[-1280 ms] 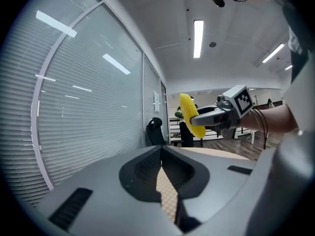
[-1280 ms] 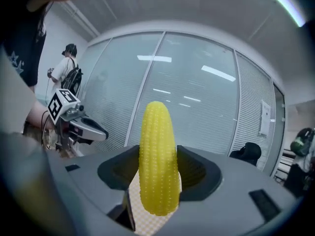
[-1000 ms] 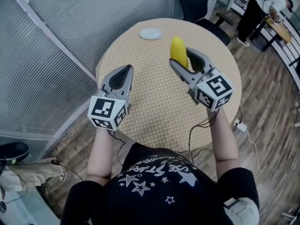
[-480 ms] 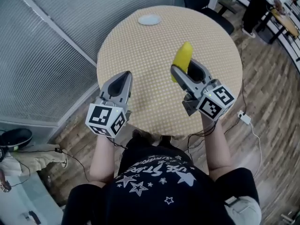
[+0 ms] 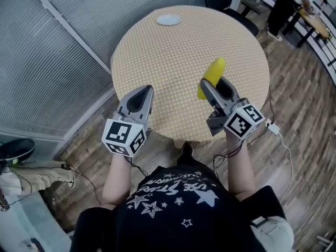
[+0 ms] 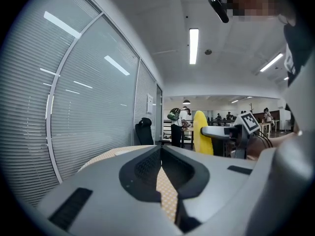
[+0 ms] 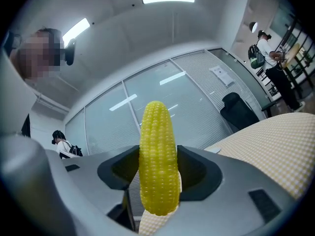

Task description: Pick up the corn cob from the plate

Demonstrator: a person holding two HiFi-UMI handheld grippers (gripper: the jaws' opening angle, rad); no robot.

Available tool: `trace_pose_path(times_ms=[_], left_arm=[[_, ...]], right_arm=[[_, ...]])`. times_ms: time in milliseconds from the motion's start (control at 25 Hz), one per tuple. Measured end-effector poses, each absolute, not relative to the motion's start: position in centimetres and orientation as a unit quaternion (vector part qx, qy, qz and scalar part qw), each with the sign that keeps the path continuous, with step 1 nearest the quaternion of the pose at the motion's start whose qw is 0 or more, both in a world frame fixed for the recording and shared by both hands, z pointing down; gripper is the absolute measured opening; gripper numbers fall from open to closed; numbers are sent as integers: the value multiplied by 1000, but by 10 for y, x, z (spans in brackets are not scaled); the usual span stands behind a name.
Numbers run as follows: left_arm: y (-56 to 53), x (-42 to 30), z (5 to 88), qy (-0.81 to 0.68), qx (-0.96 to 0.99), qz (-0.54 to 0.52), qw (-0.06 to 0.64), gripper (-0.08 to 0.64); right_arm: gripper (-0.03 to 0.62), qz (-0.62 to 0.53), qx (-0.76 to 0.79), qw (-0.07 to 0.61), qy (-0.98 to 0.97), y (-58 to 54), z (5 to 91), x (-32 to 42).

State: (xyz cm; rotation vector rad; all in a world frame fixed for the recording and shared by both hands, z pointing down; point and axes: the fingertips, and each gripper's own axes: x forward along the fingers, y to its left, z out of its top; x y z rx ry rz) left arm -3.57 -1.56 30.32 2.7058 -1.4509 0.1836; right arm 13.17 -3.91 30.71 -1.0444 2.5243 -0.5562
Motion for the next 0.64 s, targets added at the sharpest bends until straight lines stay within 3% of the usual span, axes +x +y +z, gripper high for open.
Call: trace_pose_path(times_ms=[640], left_arm=[[124, -101, 308, -445, 893, 38, 53, 6]], right_arm=[[244, -194, -420, 179, 868, 117, 295, 78]])
